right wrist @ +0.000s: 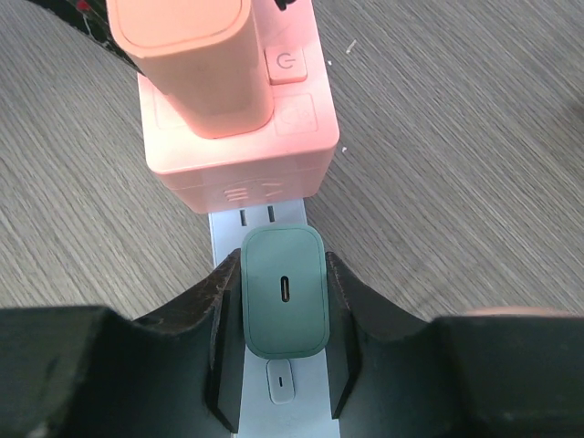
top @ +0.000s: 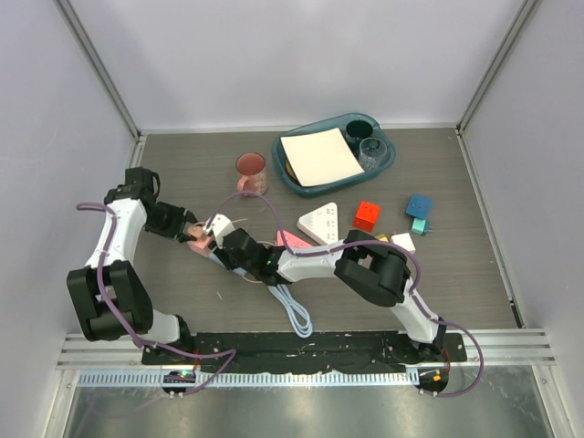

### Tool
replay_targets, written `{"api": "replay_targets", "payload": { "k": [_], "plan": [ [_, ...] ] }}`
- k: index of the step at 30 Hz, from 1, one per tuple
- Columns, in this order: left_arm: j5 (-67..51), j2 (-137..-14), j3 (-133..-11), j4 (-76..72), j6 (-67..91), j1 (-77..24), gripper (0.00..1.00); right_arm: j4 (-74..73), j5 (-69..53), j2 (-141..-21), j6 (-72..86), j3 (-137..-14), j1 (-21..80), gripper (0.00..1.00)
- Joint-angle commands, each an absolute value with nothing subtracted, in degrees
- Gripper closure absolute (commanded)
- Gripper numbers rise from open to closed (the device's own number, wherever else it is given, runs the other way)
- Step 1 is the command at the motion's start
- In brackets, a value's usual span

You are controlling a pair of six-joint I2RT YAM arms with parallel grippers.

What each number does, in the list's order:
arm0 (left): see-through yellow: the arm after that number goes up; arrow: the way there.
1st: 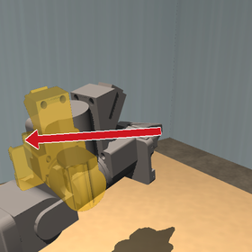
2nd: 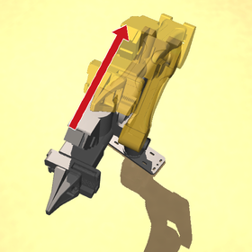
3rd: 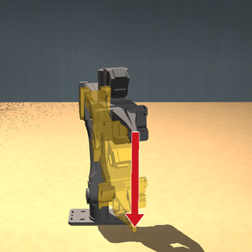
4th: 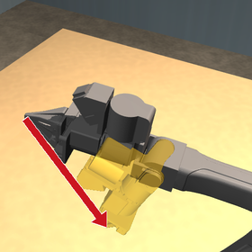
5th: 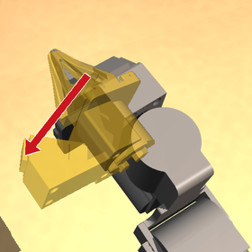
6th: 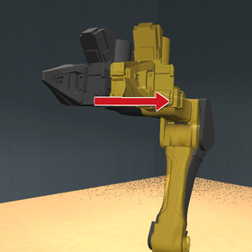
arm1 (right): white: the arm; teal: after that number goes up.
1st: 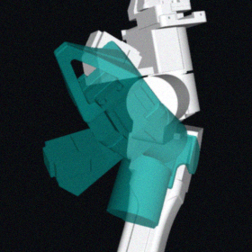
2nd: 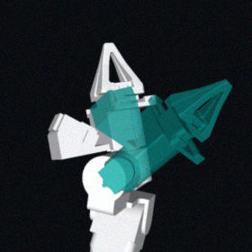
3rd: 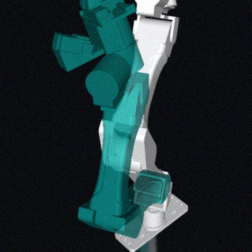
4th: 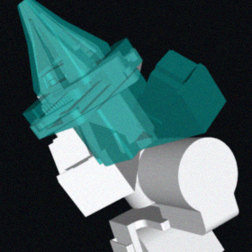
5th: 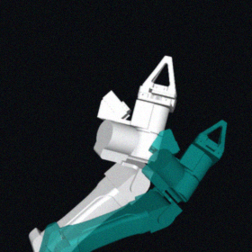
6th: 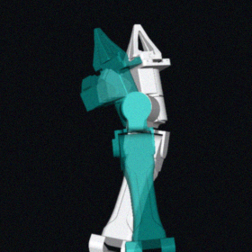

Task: Pull the plug off the socket

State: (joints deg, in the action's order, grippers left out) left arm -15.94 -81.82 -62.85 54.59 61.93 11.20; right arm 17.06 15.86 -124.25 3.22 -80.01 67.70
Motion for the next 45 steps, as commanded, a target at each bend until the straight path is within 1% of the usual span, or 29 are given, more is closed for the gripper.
{"api": "replay_targets", "payload": {
  "k": [1, 3, 6, 8, 12, 15, 21, 25, 27, 28, 29, 34, 36, 42, 44, 45],
  "plan": [
    [-18.9, -79.5, -68.4, 54.8, 60.8, 10.6, 1.0, 4.6, 15.5, -130.5, 6.1, -76.1, 69.6, 0.76],
    [-18.8, -79.4, -69.8, 55.1, 60.9, 10.2, 1.0, 4.7, 15.6, -130.8, 6.2, -76.1, 69.6, 0.76],
    [-14.6, -79.2, -71.1, 56.3, 60.4, 7.4, 1.0, 4.6, 15.6, -131.0, 6.2, -76.3, 69.6, 0.76],
    [-11.5, -78.7, -69.0, 56.6, 60.0, 5.5, 1.0, 4.4, 15.6, -130.9, 6.1, -76.6, 69.6, 0.76],
    [-16.6, -79.4, -64.6, 53.6, 60.5, 5.2, 1.0, 3.8, 15.6, -131.0, 6.1, -77.2, 69.6, 0.76],
    [-16.8, -80.9, -67.8, 53.7, 60.7, 4.7, 1.0, 4.0, 15.6, -130.9, 6.3, -76.8, 69.8, 0.76],
    [-14.9, -83.4, -73.9, 59.9, 61.3, 6.0, 1.0, 2.0, 16.4, -131.7, 5.9, -78.2, 69.8, 0.76],
    [-6.5, -81.7, -76.5, 60.8, 63.8, 5.5, 1.0, 1.3, 15.9, -132.4, 6.1, -78.7, 69.9, 0.76],
    [-1.8, -81.0, -77.9, 61.1, 64.2, 2.2, 1.0, 1.6, 15.9, -132.7, 6.2, -78.7, 69.9, 0.77],
    [2.8, -80.9, -78.1, 61.8, 64.1, 0.8, 1.0, 1.5, 16.0, -132.7, 6.2, -78.8, 69.9, 0.76],
    [3.9, -80.7, -77.5, 61.8, 63.6, -2.1, 1.0, 1.3, 15.9, -133.0, 6.2, -79.0, 69.9, 0.76],
    [0.2, -79.8, -69.7, 57.3, 62.8, -2.8, 1.0, 1.2, 15.2, -133.9, 6.2, -80.2, 69.8, 0.77],
    [1.6, -80.4, -70.3, 59.5, 62.1, -2.9, 1.0, 1.2, 15.1, -133.9, 6.4, -80.3, 69.8, 0.77],
    [3.8, -79.2, -72.3, 59.1, 61.4, -2.7, 1.0, 1.8, 15.0, -132.2, 6.0, -79.2, 69.8, 0.77],
    [4.3, -79.7, -74.8, 59.8, 60.6, -2.6, 1.0, 2.9, 15.5, -131.2, 6.2, -78.6, 69.8, 0.73],
    [4.3, -80.0, -75.8, 60.7, 60.3, -2.6, 1.0, 3.3, 15.5, -130.7, 6.2, -77.9, 69.8, 0.63]
  ]
}}
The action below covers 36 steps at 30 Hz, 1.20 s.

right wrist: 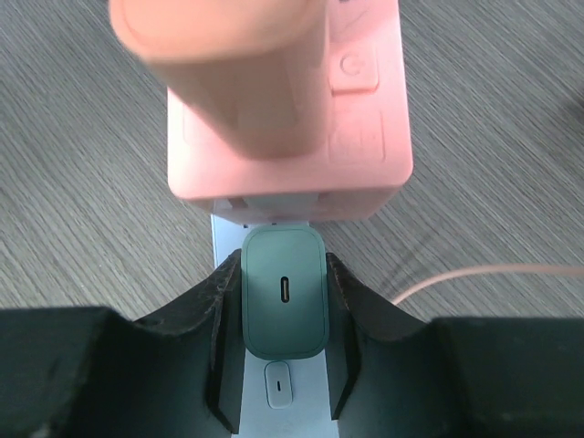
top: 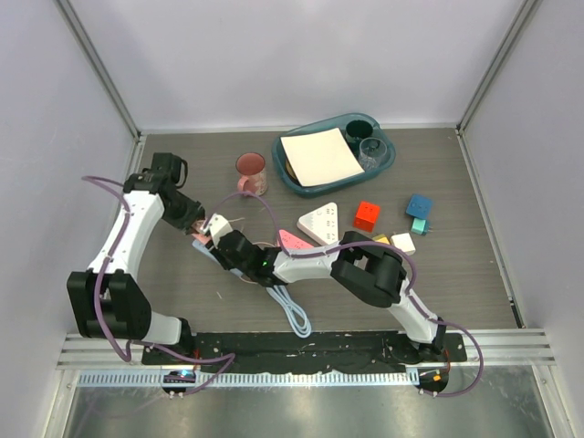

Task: Pull the plug off the socket

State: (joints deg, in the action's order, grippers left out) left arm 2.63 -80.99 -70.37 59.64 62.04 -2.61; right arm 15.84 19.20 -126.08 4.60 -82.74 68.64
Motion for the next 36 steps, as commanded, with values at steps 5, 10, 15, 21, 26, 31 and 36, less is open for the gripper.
{"api": "replay_targets", "payload": {
  "k": [5, 10, 15, 21, 26, 31, 36],
  "plan": [
    [4.5, -81.0, -80.6, 62.3, 58.1, -2.6, 1.0, 9.3, 14.1, -123.7, 5.9, -75.4, 69.8, 0.41],
    [4.1, -81.0, -82.4, 62.7, 56.9, -2.5, 1.0, 14.0, 15.8, -118.4, 3.4, -74.4, 69.9, 0.33],
    [-1.1, -80.9, -82.4, 60.2, 53.5, -2.5, 1.0, 17.5, 18.3, -113.1, 0.3, -72.2, 69.6, 0.28],
    [-4.8, -80.1, -81.7, 57.9, 51.2, -2.5, 1.0, 17.2, 15.0, -104.8, -2.6, -70.2, 69.4, 0.27],
    [-11.4, -78.7, -79.5, 52.3, 46.6, -2.5, 1.0, 8.6, 0.8, -99.4, -2.6, -69.3, 69.1, 0.28],
    [-17.1, -76.8, -74.6, 45.6, 47.1, -2.5, 1.0, 7.6, -8.2, -92.3, -0.1, -64.2, 68.2, 0.28],
    [-22.8, -78.7, -74.5, 43.5, 46.1, -2.7, 1.0, 14.4, 3.4, -79.7, -1.0, -53.5, 67.9, 0.29]
  ]
}}
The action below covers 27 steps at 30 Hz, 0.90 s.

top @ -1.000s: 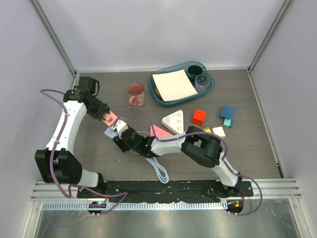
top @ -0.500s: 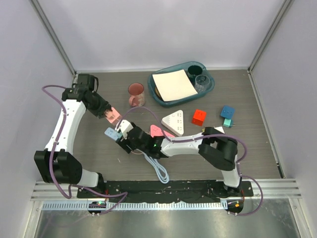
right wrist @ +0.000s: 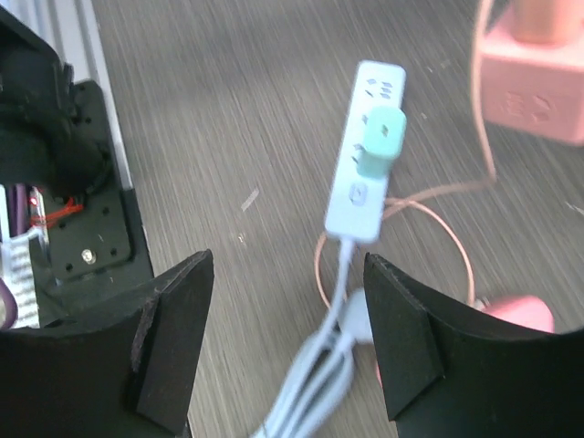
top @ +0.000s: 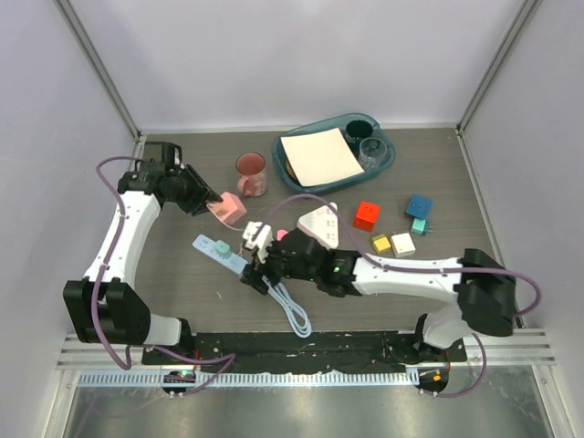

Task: Pull the plug off the socket

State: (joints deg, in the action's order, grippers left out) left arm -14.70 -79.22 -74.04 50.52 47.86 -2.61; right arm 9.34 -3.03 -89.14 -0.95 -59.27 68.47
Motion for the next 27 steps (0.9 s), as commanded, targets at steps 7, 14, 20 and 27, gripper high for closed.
{"api": "replay_targets", "payload": {
  "k": [7, 14, 20, 27],
  "plan": [
    [-25.8, -79.8, -72.5, 43.3, 46.4, -3.1, 1.0, 19.2, 23.5, -78.4, -7.5, -50.4, 61.8, 0.29],
    [-34.4, -79.8, -67.9, 38.8, 50.6, -3.1, 1.0, 44.5, 22.0, -86.7, -20.4, -43.9, 59.8, 0.28],
    [-35.9, -77.7, -66.6, 38.6, 51.5, -3.2, 1.0, 55.5, 16.8, -91.4, -26.5, -38.9, 59.9, 0.26],
    [-38.4, -75.7, -63.0, 34.5, 55.2, -3.8, 1.0, 58.9, 15.1, -96.1, -31.8, -39.6, 62.8, 0.25]
  ]
}}
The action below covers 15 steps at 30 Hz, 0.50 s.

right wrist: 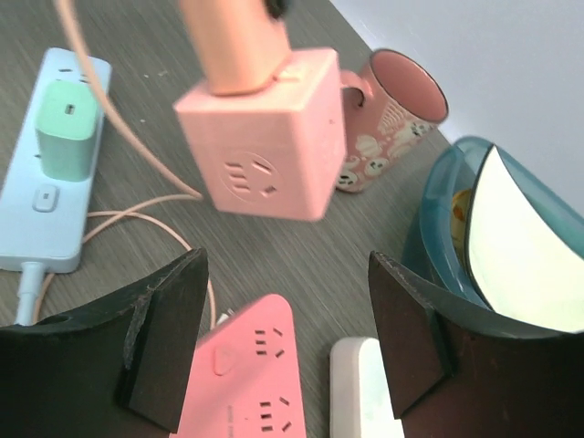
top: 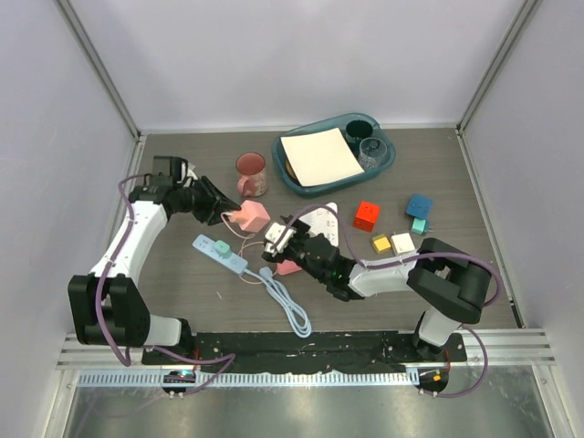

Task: Pull the plug off the socket

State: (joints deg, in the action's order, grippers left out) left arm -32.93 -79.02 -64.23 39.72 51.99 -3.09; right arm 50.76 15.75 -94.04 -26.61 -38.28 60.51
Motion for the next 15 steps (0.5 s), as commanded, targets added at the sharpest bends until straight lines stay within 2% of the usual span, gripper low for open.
{"api": "replay_targets", "payload": {
  "k": [1, 6, 15],
  "plan": [
    [-39.0, -75.5, -62.4, 32.5, 56.0, -3.9, 1.0, 58.9, 15.7, -96.7, -32.5, -40.7, 63.6, 0.25],
    [-42.6, -74.2, -59.9, 27.9, 59.6, -4.1, 1.0, 59.9, 16.7, -100.4, -35.5, -43.0, 64.9, 0.25],
    [-43.0, -71.9, -58.9, 30.9, 57.6, -4.5, 1.0, 65.6, 22.7, -103.4, -41.8, -44.6, 66.1, 0.27]
  ]
}}
